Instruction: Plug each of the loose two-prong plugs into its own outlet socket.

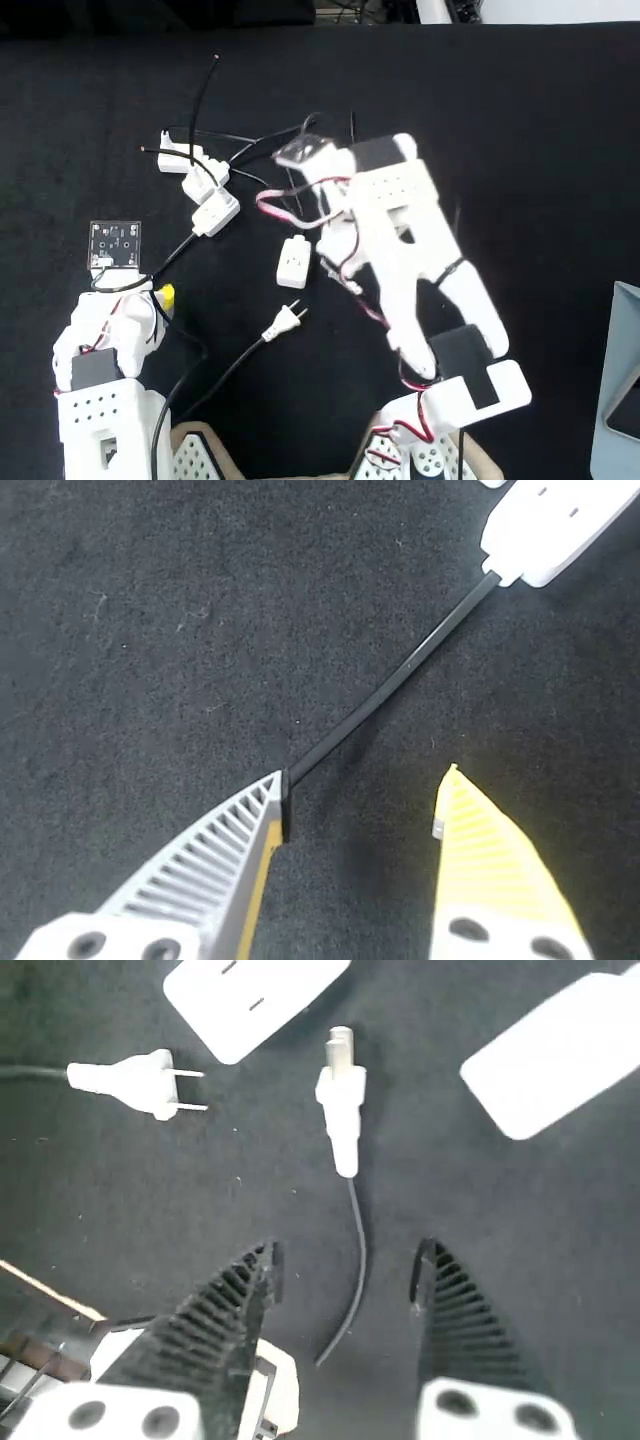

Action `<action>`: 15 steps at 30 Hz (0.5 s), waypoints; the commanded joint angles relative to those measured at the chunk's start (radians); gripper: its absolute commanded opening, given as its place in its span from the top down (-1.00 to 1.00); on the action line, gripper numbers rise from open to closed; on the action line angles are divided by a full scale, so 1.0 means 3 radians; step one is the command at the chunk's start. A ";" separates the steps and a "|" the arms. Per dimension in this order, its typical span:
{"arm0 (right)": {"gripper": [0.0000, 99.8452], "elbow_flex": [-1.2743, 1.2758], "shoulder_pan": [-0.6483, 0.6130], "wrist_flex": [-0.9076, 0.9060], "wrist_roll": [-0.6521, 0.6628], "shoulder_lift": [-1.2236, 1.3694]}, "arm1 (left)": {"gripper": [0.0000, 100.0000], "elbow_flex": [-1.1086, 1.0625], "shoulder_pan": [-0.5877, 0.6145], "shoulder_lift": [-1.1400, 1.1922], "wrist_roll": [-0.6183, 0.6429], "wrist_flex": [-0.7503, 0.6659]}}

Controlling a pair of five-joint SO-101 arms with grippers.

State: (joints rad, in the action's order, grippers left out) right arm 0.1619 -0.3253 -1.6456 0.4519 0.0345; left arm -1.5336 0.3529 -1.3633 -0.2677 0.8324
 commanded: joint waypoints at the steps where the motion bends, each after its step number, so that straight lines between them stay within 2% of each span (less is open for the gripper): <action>1: 0.58 0.0258 -0.0153 0.0445 0.0000 -0.0125 | 0.51 0.0018 0.0038 -0.0036 -0.0005 0.0010; 15: 0.58 0.1077 -0.0251 0.1642 0.0010 -0.0120 | 0.51 0.0018 0.0038 -0.0036 -0.0005 0.0010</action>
State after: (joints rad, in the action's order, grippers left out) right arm 0.4718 -0.3897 -1.2160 0.4488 0.0345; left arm -1.5336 0.3529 -1.3633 -0.2677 0.8324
